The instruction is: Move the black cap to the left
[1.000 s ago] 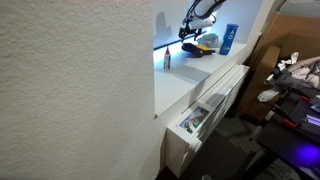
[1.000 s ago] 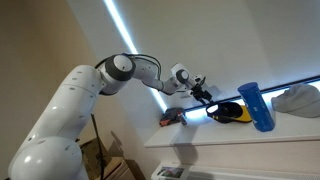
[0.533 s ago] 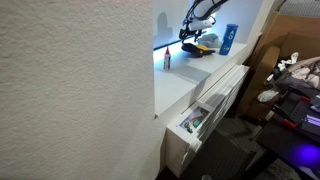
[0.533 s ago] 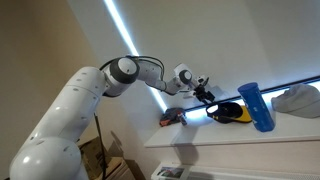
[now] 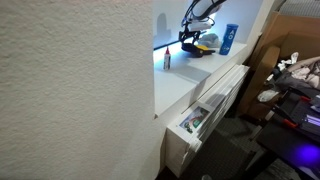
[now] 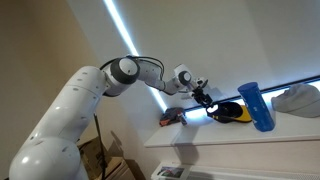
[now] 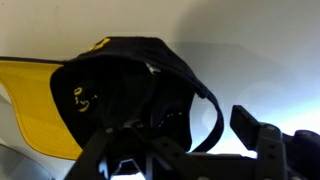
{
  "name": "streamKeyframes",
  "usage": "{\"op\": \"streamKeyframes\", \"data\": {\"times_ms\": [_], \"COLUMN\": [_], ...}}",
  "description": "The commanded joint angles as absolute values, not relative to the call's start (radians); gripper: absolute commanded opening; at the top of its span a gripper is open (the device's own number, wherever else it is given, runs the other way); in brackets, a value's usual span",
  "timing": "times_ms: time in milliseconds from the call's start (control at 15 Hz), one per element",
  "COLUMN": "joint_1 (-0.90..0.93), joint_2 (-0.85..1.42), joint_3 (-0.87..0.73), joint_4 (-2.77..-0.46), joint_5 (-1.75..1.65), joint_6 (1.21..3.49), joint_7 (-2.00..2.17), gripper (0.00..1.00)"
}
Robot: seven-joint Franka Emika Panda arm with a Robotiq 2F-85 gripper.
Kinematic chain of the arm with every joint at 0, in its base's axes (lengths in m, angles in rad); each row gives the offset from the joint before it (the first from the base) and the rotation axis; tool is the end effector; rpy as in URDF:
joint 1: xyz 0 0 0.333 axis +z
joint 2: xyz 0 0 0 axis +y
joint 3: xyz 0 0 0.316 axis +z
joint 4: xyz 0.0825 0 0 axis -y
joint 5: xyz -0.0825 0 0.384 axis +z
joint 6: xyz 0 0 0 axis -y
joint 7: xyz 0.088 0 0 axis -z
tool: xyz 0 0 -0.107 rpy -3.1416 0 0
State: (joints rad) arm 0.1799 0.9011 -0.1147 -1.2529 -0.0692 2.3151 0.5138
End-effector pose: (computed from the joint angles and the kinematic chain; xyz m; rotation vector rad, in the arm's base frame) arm 0.7659 0.0731 0.2334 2.9912 -0.5368 0.3030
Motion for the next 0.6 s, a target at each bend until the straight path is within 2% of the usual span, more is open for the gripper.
{"op": "streamKeyframes", "data": {"times_ms": [0,200,533], "joint_1": [0.184,0.173,0.232], "joint_2": [0.907,0.884,0.899], "joint_3": [-0.12,-0.13,-0.166], "joint_4": [-1.247,-1.303,-1.235], "joint_5": [-0.067,-0.07,-0.107], "joint_6": [2.321,2.358,2.303], "joint_7": [0.513,0.507,0.581], "gripper": [0.52,0.31,0.0]}}
